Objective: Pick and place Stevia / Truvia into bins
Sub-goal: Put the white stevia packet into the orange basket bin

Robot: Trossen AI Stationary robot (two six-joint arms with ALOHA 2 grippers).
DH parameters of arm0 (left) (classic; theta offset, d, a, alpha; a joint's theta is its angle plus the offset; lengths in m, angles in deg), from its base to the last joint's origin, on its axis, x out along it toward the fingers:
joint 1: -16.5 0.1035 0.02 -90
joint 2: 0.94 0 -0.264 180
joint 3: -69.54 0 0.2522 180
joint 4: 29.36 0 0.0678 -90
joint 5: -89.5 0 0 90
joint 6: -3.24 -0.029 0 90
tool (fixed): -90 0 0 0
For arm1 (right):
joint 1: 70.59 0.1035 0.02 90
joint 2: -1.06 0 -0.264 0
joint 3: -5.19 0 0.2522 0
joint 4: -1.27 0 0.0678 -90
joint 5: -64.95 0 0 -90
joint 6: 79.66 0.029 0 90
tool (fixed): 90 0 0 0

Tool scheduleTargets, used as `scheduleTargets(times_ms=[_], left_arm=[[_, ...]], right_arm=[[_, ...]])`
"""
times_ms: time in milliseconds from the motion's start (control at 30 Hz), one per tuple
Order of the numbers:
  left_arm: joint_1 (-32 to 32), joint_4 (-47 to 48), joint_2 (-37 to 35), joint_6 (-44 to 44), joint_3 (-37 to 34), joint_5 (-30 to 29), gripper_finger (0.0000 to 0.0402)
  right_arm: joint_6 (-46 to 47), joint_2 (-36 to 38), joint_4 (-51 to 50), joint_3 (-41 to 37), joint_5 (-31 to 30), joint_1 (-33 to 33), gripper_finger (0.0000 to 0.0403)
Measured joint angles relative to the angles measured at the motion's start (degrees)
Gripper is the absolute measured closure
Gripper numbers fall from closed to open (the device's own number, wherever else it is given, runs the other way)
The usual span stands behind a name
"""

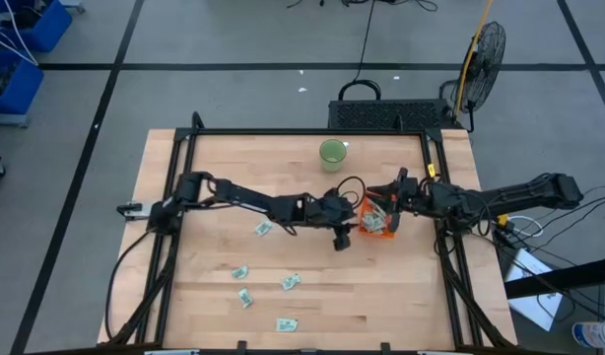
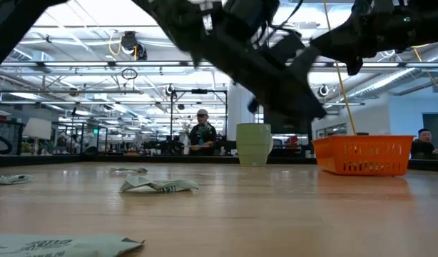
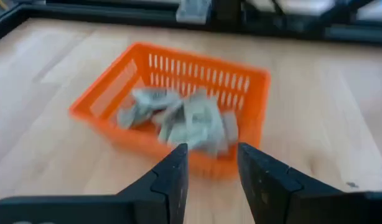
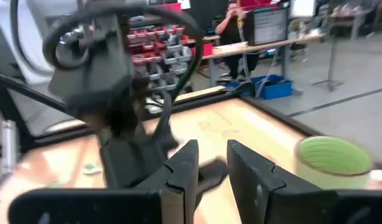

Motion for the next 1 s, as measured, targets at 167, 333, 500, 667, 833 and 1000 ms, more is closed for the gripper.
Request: scheduleTargets(times_ms=[167, 333, 500, 667, 833, 1000], left_arm=[[-0.56, 18.24, -8.33, -5.27, 0.02, 0.01, 0.0257], [-1.80, 38.34, -18.05, -12.48, 0.02, 0.01, 0.0256], [-3.11, 60.53, -26.78, -9.80, -0.01, 0.01, 0.0256], [-5.35, 71.24, -32.30, 0.01, -5.17, -0.52, 0.0256], [-9.43, 65.90, -36.76, 7.91, -18.34, -0.78, 0.0256], [-15.89, 56.18, -38.74, 16.56, -31.53, 1.07, 0.0256]], right_arm=[[1.21, -1.97, -0.49, 0.00, 5.45, -0.01, 0.0326], [-0.06, -7.43, 6.42, -0.04, 10.79, 0.01, 0.0326], [-1.70, -14.89, 17.94, 0.14, 12.76, 0.15, 0.0326], [-1.52, -22.91, 16.31, 5.33, 13.87, 0.56, 0.0326], [-3.73, -32.25, 9.50, 13.58, 13.87, 2.61, 0.0326], [-8.50, -40.91, 6.35, 20.00, 15.18, 6.58, 0.0326]])
